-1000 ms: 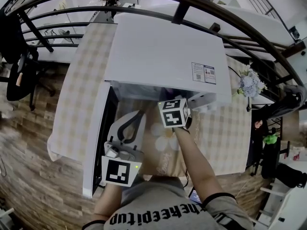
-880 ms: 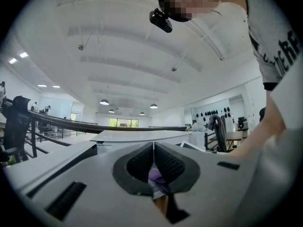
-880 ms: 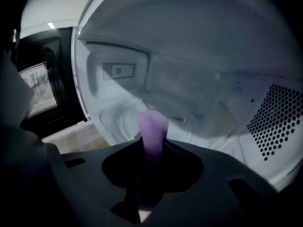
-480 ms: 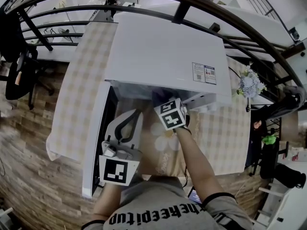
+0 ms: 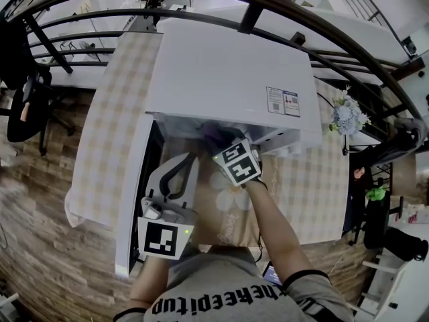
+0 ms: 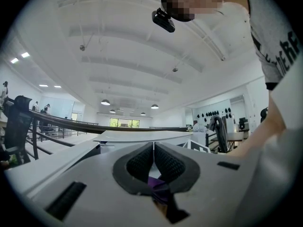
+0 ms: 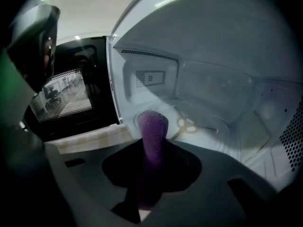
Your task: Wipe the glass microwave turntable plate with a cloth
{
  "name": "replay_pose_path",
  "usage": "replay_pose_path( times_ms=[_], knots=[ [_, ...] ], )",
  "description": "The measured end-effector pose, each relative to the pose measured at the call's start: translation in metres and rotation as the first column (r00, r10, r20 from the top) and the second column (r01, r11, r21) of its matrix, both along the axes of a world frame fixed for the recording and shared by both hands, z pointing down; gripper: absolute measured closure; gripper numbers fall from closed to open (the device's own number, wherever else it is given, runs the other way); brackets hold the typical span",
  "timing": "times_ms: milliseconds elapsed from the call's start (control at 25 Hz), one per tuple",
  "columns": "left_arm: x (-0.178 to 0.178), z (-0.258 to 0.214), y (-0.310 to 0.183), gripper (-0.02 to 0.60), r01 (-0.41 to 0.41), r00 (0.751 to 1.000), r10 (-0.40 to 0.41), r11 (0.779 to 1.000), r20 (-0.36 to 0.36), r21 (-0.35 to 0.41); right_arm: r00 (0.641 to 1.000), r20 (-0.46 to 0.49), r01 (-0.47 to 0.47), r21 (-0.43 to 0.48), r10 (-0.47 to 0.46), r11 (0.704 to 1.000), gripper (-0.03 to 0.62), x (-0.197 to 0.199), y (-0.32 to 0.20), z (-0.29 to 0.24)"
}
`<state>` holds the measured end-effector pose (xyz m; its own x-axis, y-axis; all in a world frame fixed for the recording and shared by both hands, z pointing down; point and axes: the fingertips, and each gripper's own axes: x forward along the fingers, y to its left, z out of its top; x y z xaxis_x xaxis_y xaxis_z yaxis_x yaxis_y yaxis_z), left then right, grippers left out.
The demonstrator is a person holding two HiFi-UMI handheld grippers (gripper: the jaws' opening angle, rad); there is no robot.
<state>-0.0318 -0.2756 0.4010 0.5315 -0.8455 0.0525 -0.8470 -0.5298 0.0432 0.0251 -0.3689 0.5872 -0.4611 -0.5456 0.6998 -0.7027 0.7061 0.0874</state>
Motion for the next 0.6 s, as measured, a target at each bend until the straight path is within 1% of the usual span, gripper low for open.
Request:
replay_pose_path(
  times_ms=[120, 280, 360, 480, 600],
  knots=[
    [-0.001, 0.0, -0.001, 0.571, 0.0, 1.0, 0.0, 1.0, -0.001, -0.001, 0.999, 0.027, -0.037, 0.006, 0.037, 0.999, 0.502, 0.005, -0.002, -0.003],
    [-0.004, 0.0, -0.002, 0.571, 0.008, 1.0, -0.008, 1.0, -0.005, -0.004, 0.989, 0.012, -0.145, 0.047, 0.145, 0.988, 0.5, 0.024, -0.012, -0.009],
    [-0.005, 0.0, -0.004, 0.571, 0.009, 1.0, -0.009, 1.0, -0.004, -0.002, 0.979, 0.004, -0.202, 0.075, 0.202, 0.977, 0.5, 0.035, -0.018, -0.014],
    [-0.005, 0.001, -0.005, 0.571, 0.009, 1.0, -0.009, 1.0, -0.002, -0.002, 0.957, 0.005, -0.289, 0.109, 0.29, 0.951, 0.499, 0.049, -0.029, -0.021],
    [-0.004, 0.001, -0.006, 0.571, 0.007, 1.0, -0.007, 1.0, -0.004, -0.001, 0.928, -0.003, -0.37, 0.114, 0.372, 0.922, 0.503, 0.062, -0.037, -0.022]
  ],
)
